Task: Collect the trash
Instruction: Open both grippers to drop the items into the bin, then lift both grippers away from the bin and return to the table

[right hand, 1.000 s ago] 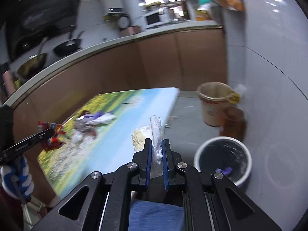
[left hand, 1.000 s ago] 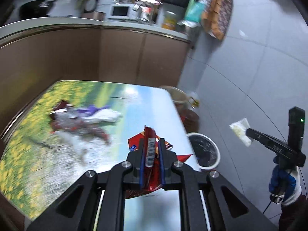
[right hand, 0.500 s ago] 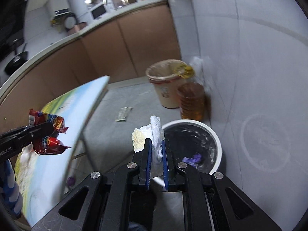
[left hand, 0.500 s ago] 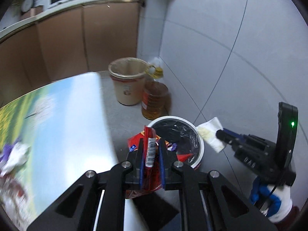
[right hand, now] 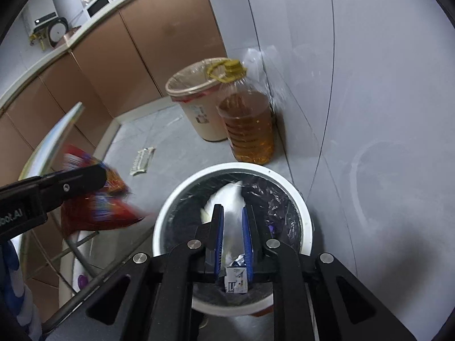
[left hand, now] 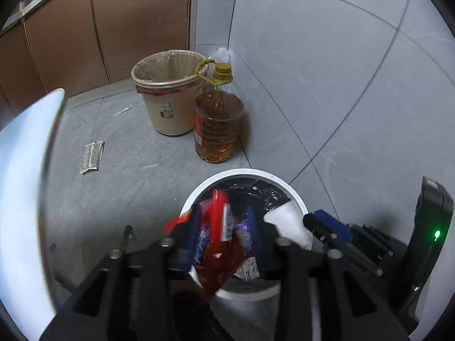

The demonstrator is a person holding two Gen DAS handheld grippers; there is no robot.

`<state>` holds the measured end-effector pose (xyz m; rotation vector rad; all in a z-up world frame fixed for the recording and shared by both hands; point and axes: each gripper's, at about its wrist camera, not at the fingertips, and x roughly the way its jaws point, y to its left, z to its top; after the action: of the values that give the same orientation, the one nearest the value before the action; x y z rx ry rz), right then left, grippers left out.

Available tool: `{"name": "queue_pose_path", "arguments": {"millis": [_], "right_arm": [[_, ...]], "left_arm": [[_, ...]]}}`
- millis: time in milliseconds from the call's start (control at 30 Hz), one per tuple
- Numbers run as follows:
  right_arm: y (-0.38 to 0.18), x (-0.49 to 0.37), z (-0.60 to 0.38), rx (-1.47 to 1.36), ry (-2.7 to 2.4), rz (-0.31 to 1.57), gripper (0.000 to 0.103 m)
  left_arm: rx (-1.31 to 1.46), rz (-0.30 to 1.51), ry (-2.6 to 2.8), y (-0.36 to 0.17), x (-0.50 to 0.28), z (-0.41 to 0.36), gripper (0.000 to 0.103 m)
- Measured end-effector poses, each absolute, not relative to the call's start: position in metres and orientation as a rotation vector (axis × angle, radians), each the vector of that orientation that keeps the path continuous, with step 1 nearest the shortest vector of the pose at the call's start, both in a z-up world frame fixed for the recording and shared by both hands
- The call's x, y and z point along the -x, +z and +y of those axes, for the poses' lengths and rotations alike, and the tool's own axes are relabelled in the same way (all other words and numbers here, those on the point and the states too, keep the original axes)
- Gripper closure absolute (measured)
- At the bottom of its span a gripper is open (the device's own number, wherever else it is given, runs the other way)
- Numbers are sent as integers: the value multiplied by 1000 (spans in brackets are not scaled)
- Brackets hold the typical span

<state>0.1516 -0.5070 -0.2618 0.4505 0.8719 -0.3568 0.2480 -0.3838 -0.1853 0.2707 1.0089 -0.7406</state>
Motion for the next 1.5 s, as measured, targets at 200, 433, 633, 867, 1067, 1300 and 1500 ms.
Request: {"name": "queue_pose_path", "arguments": {"millis": [200,433,633,867,1067,1300,1500], "right_arm": [[-274,-152,-511,-452,-384,892,75],[-257,-142,-503,-459,-378,863,54],[-222,-130,-482,-432,-370,810,32],[-166,-105,-451,-364,-378,728,15],[-110,-80,-419,-299,-408,634,10],[-61,-54,-381,-234,-426,568,9],[-21,-27,-346,-182,-366,480,0]], "left_arm": [[-244,1020,-758,-191,-251,-392,60],[-183,946,-742,-163,-244,-376,60],[-138,806,-693,-112,-220,-336,60],[-141,653,-613,-60,-180,-280,60],[-148,580,-546,-33,-151,-235,51],[-121,511,-488,-15,-120,-180,49],[-89,480,-454,-4,-98,-136,48]]}}
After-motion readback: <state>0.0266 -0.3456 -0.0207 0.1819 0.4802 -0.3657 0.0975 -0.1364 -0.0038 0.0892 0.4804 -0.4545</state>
